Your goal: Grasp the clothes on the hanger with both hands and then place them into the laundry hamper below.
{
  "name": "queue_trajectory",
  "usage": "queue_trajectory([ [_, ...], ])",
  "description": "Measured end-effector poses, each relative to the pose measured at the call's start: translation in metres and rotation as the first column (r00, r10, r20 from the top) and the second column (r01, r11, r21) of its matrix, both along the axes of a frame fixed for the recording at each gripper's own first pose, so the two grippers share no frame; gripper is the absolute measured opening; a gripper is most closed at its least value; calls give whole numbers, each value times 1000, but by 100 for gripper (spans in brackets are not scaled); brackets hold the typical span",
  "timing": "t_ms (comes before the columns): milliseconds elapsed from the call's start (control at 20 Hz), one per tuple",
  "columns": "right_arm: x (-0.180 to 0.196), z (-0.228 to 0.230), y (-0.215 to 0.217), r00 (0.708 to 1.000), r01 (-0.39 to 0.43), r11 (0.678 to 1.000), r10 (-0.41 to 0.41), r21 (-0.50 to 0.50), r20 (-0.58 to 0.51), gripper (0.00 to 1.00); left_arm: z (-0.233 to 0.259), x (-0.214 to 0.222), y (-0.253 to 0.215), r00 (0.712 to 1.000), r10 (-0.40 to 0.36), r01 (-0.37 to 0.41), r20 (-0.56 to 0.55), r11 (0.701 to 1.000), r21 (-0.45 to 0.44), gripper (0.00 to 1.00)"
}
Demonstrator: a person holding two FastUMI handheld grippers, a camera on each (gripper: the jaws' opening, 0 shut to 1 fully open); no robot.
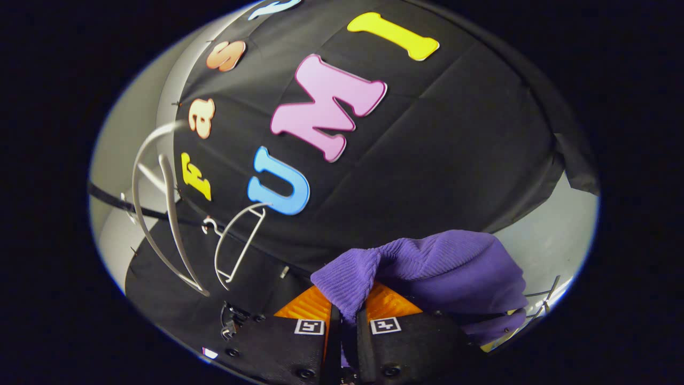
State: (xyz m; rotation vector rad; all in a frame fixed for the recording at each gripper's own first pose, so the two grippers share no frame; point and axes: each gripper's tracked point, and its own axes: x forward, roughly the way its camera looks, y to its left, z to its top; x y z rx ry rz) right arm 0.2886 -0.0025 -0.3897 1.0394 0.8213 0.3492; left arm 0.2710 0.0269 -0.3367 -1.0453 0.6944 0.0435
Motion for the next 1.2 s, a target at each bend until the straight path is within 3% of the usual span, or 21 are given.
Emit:
queue_trajectory([
  [200,-31,1,37,997,-70,997,71,29,-37,16,-14,-21,-13,999,-8,7,-40,999,-31,12],
  [450,-91,-28,73,972,-226,970,219,-90,-86,16,-38,-58,-29,990,-32,28,-137,999,-29,12],
  [600,-136,-61,81,944,-313,935,287,-169,-161,17,-62,-86,-34,972,-52,47,-230,998,-29,12],
  [900,-196,-109,82,864,-500,803,431,-326,-261,17,-106,-117,-47,926,-75,52,-371,996,-73,12],
  [1000,-212,-123,76,828,-558,741,466,-375,-312,17,-127,-132,-49,893,-92,74,-441,996,-59,12],
  [1050,-219,-129,71,805,-592,700,484,-400,-344,11,-135,-140,-50,874,-101,86,-475,995,-53,12],
  [1100,-227,-137,63,783,-621,661,498,-422,-373,18,-143,-146,-50,863,-102,92,-496,995,-43,12],
  [1200,-242,-153,51,743,-668,598,512,-442,-431,18,-155,-154,-53,831,-109,112,-545,993,-27,14],
])
